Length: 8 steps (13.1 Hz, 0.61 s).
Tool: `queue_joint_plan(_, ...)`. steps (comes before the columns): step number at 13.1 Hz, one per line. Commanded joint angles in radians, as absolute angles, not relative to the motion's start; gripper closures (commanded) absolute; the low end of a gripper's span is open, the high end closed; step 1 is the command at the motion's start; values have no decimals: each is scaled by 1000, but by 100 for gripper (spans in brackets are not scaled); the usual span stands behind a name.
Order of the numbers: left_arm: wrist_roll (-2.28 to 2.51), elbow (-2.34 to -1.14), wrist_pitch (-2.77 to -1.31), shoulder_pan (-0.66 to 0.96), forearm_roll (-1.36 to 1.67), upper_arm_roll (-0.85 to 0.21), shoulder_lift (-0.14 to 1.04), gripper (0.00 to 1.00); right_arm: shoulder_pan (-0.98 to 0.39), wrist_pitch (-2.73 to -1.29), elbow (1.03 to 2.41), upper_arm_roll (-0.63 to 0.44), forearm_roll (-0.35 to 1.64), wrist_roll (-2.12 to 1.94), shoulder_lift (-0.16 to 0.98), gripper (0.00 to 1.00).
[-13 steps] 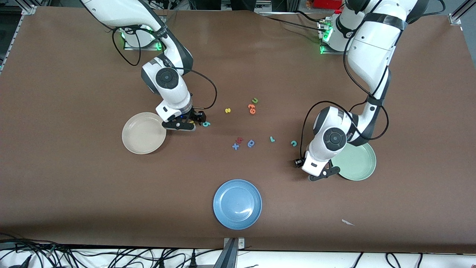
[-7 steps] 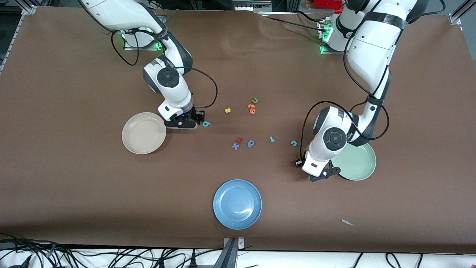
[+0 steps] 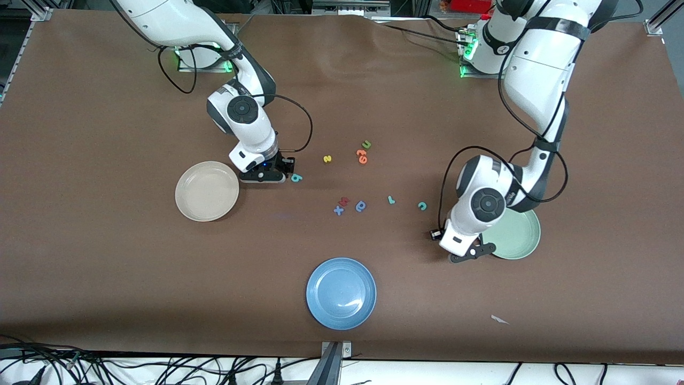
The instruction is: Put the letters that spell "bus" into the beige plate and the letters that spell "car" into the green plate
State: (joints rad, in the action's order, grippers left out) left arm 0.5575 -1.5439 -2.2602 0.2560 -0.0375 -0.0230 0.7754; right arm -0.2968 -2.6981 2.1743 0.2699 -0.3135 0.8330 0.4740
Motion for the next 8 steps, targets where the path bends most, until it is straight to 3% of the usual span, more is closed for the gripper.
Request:
queue_joint_plan(1,384,-1532,-2151,187,-67,-26,710,85,-293,-2720,2189,272,-341,853,469,46)
queue_joint_plan(6,-53,-1549,-2091,68,-69,-25,692,81,-291,-2747,2189,253,-362,847,482,46)
queue_joint_plan(7,-143,-1549,-2091,46,-86,-25,693,70,-291,-2756,2189,250,-362,847,489,46)
queue_joint_plan(8,-216,-1549,-2091,26,-107,-26,693,27,-291,-2763,2189,247,-362,847,491,46)
